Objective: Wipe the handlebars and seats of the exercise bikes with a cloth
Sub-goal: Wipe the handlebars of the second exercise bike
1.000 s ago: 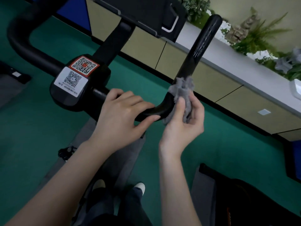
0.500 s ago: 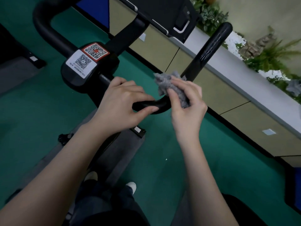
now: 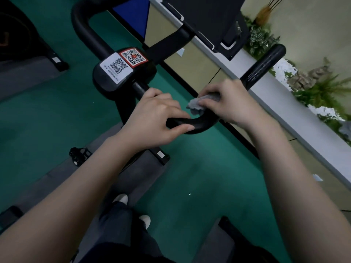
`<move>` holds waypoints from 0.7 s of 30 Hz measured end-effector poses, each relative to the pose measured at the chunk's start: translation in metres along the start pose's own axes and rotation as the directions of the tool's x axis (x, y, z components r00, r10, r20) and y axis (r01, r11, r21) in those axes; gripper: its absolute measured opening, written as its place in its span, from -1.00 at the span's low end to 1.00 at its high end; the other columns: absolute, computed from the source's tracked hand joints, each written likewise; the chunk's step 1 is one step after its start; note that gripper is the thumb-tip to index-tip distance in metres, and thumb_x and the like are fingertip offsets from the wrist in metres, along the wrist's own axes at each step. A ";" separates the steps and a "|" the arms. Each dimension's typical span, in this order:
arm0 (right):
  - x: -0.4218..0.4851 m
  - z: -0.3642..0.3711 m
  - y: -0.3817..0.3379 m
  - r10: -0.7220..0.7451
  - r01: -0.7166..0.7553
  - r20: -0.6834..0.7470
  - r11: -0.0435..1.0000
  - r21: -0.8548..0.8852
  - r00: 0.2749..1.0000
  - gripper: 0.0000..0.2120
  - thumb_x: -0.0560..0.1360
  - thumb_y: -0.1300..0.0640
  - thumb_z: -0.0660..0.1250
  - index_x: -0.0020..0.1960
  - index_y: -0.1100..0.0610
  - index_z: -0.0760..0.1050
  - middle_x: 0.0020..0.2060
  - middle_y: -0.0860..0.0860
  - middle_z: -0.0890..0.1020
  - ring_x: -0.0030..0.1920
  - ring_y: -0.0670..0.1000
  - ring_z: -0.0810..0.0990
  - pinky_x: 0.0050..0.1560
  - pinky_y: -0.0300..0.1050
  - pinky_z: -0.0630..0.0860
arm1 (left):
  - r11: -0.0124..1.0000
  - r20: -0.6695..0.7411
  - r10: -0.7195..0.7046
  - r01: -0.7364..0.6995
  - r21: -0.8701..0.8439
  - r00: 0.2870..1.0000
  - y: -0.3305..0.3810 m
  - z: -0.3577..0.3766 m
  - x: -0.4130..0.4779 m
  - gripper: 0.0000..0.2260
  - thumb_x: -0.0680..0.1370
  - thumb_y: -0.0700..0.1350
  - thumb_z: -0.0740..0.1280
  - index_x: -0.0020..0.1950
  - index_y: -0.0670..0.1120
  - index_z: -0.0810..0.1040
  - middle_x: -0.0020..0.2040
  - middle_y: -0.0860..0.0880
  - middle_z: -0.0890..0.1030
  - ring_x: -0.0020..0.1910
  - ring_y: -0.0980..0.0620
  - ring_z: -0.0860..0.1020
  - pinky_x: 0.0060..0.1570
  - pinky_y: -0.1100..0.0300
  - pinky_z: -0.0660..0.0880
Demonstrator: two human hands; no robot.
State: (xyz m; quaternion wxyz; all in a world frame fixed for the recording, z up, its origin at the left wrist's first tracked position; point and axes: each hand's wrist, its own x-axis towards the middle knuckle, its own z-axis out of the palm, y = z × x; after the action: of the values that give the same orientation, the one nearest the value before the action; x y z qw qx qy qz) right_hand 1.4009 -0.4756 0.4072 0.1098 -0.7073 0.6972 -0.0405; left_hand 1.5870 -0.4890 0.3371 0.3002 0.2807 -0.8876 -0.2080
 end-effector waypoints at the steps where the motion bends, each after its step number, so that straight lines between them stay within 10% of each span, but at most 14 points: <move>1: 0.006 -0.006 -0.002 0.010 -0.010 0.119 1.000 0.002 0.993 -0.89 0.50 0.08 0.37 -0.02 0.07 0.64 -0.18 0.04 0.64 -0.20 -0.02 0.61 -0.21 -0.17 0.50 | 1.000 -0.003 0.003 -0.003 -0.001 1.000 0.000 0.000 0.000 -0.72 0.49 0.17 0.29 0.00 0.04 0.68 -0.19 0.09 0.65 -0.16 0.01 0.54 0.01 0.07 0.26; 4: 0.024 -0.016 -0.009 0.023 -0.024 0.406 1.000 -0.003 0.914 -0.97 0.50 0.09 0.39 -0.08 0.02 0.60 -0.26 0.02 0.60 -0.53 -0.19 0.52 -0.52 -0.23 0.46 | 1.000 -0.009 0.013 -0.013 0.001 1.000 -0.001 -0.001 -0.001 -0.72 0.50 0.16 0.30 0.02 0.04 0.68 -0.21 0.07 0.64 -0.17 -0.01 0.55 0.00 0.03 0.29; 7: 0.045 -0.018 -0.014 0.093 -0.047 0.599 0.995 -0.092 0.795 -0.96 0.51 0.09 0.39 -0.08 0.06 0.58 -0.23 0.05 0.64 -0.32 -0.05 0.60 -0.38 -0.14 0.54 | 1.000 -0.005 0.016 -0.016 -0.004 1.000 -0.001 -0.002 0.000 -0.73 0.50 0.15 0.30 0.03 0.04 0.67 -0.22 0.06 0.64 -0.16 -0.03 0.55 0.00 0.03 0.30; 15: 0.068 -0.019 -0.018 0.255 -0.181 0.751 0.967 -0.182 0.609 -0.93 0.53 0.19 0.36 -0.13 0.16 0.56 -0.28 0.18 0.51 -0.38 0.09 0.39 -0.41 -0.18 0.31 | 0.999 -0.007 0.033 -0.033 0.010 0.999 -0.005 -0.001 0.000 -0.69 0.52 0.16 0.26 -0.03 0.00 0.68 -0.24 0.06 0.63 -0.18 -0.02 0.54 -0.03 0.04 0.31; 21: 0.047 -0.024 -0.009 0.180 -0.102 0.533 0.980 -0.174 0.827 -0.95 0.52 0.11 0.35 -0.07 0.06 0.59 -0.28 0.00 0.61 -0.39 -0.06 0.52 -0.40 -0.21 0.47 | 0.999 -0.008 0.040 -0.040 0.009 0.999 -0.006 0.001 -0.001 -0.68 0.51 0.16 0.26 -0.02 -0.02 0.68 -0.24 0.06 0.62 -0.17 -0.03 0.54 -0.01 0.06 0.30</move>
State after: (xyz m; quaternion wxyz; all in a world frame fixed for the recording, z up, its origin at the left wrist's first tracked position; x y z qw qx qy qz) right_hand 1.4059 -0.5245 0.4283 0.2573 -0.6418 0.6884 0.2191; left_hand 1.5900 -0.4930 0.3327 0.3066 0.2649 -0.8928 -0.1969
